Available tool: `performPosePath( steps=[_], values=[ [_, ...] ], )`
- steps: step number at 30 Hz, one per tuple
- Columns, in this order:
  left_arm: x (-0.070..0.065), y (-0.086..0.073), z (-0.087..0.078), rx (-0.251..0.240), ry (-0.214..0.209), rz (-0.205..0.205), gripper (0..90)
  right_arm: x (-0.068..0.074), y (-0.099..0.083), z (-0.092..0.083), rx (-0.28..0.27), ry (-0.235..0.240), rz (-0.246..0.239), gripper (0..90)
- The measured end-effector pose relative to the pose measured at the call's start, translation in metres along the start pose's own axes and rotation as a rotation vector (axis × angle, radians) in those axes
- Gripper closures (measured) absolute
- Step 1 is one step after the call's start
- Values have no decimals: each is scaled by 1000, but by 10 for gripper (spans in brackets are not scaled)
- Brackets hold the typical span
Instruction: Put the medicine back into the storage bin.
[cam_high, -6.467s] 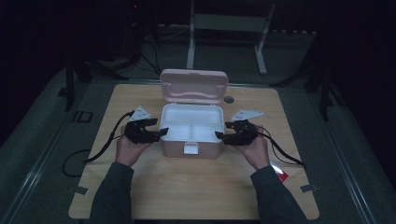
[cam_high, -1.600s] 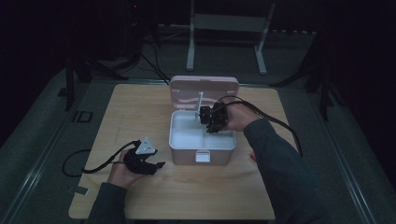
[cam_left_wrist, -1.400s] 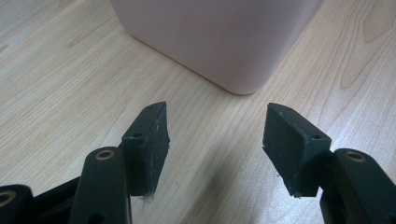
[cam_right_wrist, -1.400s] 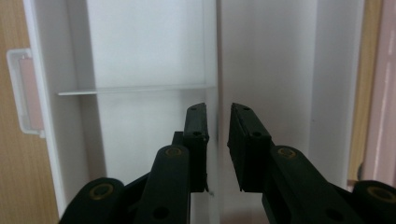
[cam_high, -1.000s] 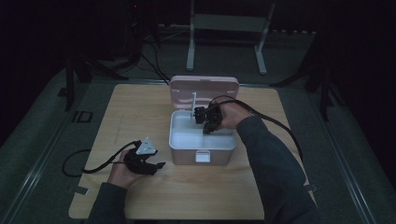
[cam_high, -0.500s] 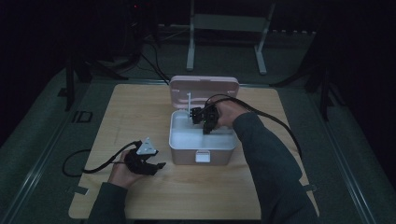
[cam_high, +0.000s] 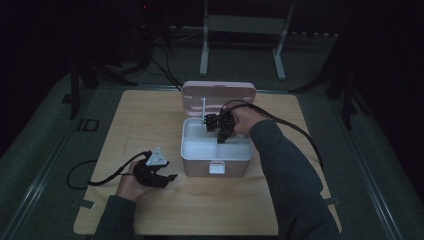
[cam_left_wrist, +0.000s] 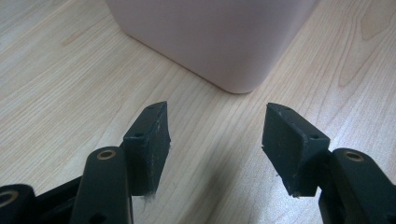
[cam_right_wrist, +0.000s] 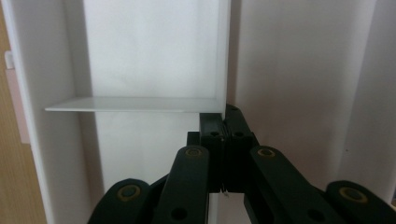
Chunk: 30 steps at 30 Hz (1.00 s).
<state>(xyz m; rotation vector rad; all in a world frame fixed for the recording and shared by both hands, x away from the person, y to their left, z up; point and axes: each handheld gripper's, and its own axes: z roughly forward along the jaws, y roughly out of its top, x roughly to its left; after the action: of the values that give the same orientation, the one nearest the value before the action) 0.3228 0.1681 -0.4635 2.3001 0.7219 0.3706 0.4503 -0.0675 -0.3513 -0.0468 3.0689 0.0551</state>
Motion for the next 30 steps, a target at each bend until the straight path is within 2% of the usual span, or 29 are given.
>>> performPosePath(
  steps=[8, 13, 17, 19, 25, 29, 30],
  values=[
    [0, 0, 1, 2, -4, -2, 410, 3, -3, -8, -26, -21, 5, 896],
    [0, 0, 1, 4, -4, -1, 410, 4, -7, -18, -64, -26, 8, 897],
    [0, 0, 1, 4, -4, 0, 410, 9, -16, -33, -107, -48, 16, 897],
    [0, 0, 1, 4, -4, -1, 410, 14, -22, -39, -109, -51, 15, 896],
    [-1, 0, 2, 4, -3, -2, 410, 37, -58, -53, -138, -92, 11, 896],
    [-1, 0, 3, 10, -5, 0, 410, 51, -91, -56, -148, -109, 40, 895],
    [-1, 0, 3, 12, -4, 2, 410, 53, -106, -56, -152, -107, 66, 895]
  ],
)
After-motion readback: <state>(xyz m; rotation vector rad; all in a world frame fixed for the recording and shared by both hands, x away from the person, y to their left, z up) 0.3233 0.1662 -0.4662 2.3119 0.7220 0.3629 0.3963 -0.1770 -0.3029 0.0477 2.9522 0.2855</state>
